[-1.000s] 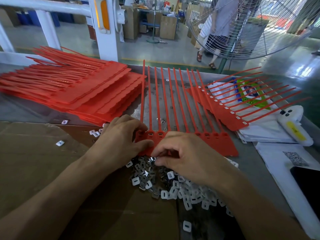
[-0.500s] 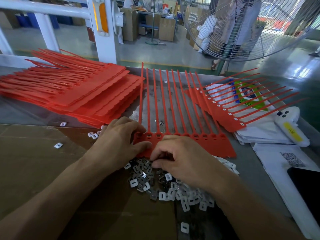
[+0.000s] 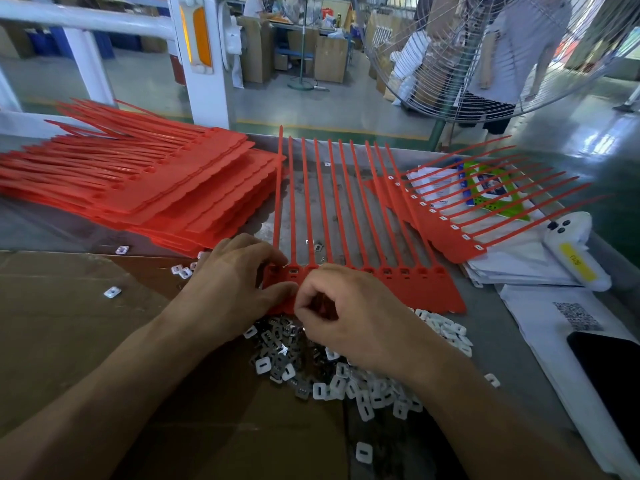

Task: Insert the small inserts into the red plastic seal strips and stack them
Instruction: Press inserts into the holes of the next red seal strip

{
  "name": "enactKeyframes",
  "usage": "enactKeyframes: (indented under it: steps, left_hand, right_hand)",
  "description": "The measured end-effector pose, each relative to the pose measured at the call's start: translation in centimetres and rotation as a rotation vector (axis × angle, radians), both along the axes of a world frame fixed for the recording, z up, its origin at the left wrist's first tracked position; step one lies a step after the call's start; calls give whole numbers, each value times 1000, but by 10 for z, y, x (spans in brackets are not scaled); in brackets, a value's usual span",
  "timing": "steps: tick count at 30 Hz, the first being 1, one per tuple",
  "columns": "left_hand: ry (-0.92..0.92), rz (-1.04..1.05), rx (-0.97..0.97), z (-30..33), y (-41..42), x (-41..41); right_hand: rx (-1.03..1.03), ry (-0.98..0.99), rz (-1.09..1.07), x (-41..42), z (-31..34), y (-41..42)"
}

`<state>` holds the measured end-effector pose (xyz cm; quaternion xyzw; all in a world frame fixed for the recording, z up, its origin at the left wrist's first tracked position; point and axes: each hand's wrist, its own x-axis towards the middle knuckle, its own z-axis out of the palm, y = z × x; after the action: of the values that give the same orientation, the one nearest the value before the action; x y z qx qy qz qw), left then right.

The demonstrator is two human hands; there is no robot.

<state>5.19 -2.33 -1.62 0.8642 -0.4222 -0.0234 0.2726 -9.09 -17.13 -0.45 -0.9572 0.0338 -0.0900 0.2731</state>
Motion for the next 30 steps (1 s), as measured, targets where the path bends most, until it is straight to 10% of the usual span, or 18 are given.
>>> enactKeyframes:
  steps: [13, 30]
  left_hand:
    - [59, -189, -328, 9, -4, -15]
    - [310, -218, -403, 8, -6, -20]
  right_hand:
    - [824, -38, -213, -1, 3, -19]
    - [694, -99, -192, 1, -1, -13]
